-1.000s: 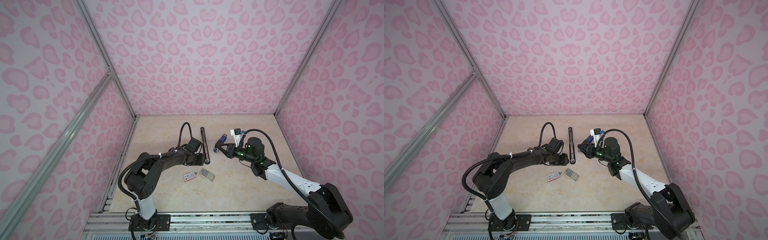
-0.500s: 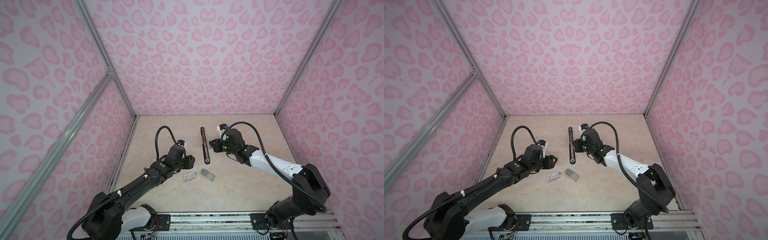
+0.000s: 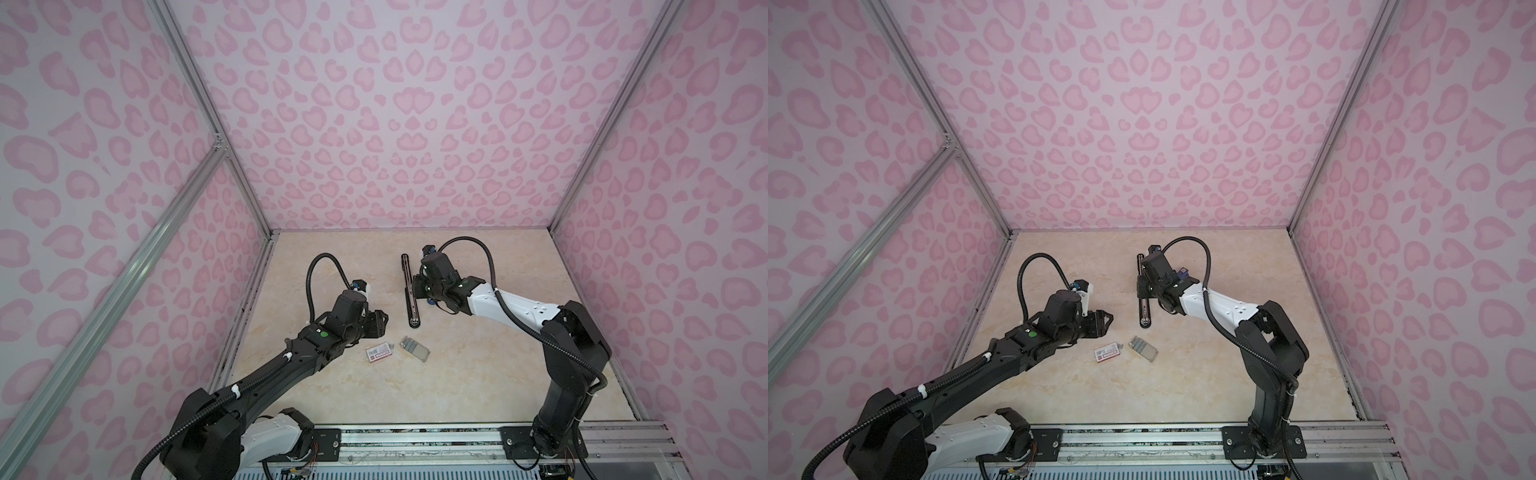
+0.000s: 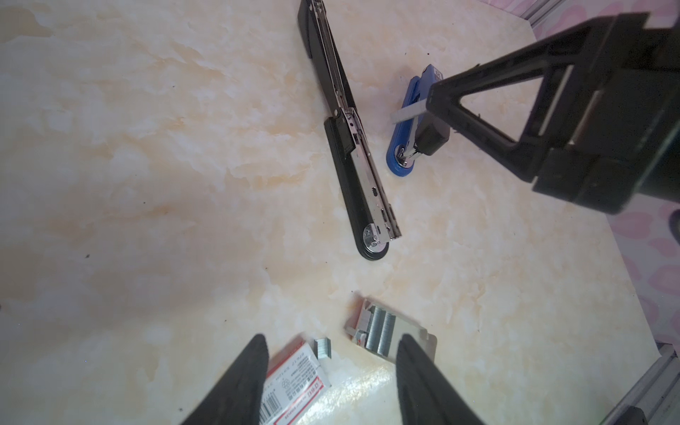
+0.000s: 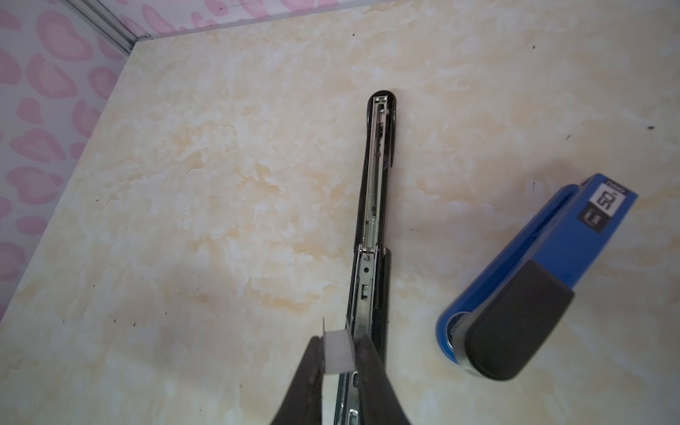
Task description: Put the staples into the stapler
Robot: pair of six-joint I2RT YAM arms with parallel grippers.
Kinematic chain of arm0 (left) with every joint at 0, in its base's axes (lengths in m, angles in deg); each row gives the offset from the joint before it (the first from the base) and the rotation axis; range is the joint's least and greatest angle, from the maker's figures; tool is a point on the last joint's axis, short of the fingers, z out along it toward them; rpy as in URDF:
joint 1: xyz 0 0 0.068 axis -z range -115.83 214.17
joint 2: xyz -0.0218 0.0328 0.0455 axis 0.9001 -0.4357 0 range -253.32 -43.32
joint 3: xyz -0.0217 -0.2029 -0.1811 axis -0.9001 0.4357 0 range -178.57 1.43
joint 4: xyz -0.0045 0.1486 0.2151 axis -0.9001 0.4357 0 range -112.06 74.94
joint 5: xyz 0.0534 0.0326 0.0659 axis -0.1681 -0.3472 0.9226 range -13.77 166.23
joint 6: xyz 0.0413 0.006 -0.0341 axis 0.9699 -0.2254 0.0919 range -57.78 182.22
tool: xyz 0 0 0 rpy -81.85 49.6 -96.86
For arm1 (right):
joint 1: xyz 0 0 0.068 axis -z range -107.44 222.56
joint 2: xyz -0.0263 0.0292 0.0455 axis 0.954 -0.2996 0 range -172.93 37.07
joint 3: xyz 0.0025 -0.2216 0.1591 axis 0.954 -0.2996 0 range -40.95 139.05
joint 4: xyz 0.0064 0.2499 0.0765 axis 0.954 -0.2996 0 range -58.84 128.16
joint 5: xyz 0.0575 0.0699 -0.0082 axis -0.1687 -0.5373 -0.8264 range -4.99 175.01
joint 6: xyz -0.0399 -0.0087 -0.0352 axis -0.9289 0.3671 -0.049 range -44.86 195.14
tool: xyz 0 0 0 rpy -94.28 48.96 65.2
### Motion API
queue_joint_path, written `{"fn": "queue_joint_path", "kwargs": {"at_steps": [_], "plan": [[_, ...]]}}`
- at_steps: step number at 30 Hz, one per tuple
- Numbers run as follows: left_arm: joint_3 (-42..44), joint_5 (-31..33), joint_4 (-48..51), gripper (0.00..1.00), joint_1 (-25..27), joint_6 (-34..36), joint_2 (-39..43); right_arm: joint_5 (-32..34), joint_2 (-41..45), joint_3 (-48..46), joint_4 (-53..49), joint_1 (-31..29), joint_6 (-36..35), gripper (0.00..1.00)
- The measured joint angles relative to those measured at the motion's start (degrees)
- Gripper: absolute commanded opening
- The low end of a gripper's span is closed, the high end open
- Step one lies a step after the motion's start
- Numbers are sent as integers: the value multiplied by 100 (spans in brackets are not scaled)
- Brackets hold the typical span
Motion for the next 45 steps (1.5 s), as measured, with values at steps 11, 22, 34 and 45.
{"fn": "queue_joint_path", "kwargs": {"at_steps": [11,22,34,45], "plan": [[-4,-103,4,58,0,-20,-155,175,-557,831,-717,-7,-264,19],[-24,-157,-4,59,-197,-20,-44,-17,286,428,-946,-28,-494,19],[-557,-953,-177,60,-660,52,-175,-1067,2380,-1182,-695,173,-643,19],[-551,-1886,-531,59,-660,44,-610,-1305,3526,-2159,-984,278,-647,19]]}}
